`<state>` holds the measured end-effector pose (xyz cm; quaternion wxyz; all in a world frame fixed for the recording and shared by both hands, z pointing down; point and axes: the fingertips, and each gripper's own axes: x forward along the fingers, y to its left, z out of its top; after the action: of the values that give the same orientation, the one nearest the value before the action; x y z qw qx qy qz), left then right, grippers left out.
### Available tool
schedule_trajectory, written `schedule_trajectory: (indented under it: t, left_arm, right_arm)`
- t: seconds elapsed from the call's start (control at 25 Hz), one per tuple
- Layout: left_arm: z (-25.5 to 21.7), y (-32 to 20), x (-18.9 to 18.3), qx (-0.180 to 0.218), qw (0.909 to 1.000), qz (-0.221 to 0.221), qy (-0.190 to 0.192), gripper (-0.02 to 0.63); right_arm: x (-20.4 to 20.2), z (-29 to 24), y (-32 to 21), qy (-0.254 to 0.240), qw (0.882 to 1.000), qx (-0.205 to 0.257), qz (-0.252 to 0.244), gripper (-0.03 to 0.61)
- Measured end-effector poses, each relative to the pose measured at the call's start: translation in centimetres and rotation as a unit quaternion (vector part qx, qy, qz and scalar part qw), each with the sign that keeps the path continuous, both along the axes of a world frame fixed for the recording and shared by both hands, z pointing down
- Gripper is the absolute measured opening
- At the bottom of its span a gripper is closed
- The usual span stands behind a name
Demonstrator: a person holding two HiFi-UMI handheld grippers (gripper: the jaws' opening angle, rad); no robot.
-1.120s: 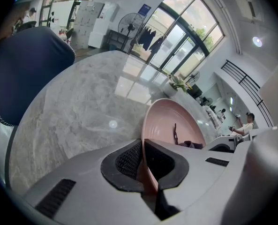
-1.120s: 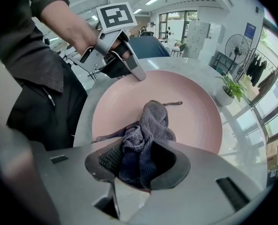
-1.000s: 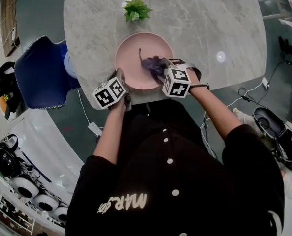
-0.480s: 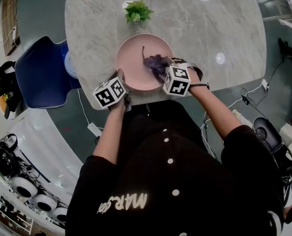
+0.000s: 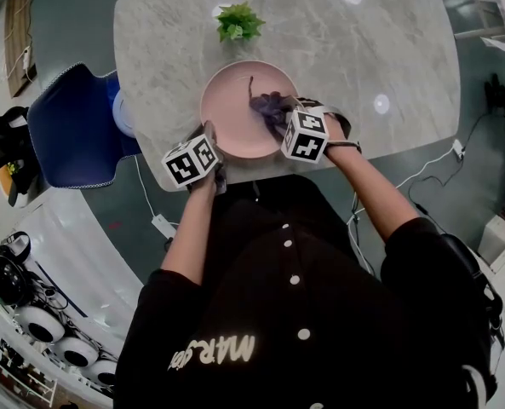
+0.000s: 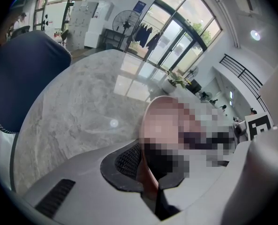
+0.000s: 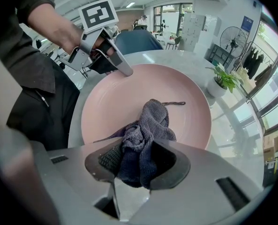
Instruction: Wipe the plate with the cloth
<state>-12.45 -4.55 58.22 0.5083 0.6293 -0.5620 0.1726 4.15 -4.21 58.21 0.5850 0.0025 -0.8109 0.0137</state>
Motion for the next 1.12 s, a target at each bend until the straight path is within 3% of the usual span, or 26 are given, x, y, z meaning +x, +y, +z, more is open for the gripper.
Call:
schedule_trajectory:
  t: [0.88, 1.12]
  left_arm:
    - [0.4, 0.0, 0.1, 0.005, 0.9988, 0.029, -0.038, 0.034]
    - [-1.5, -0.3, -0.6, 0.047, 0.9975, 0.039, -0.037, 0.124]
  right_arm:
    - [-0.1, 0.1, -2.6, -0.007, 0.998, 0.038, 0.057, 0.143]
    - [-0.2, -2.1, -2.1, -0.059, 0.992, 0.032, 0.107, 0.143]
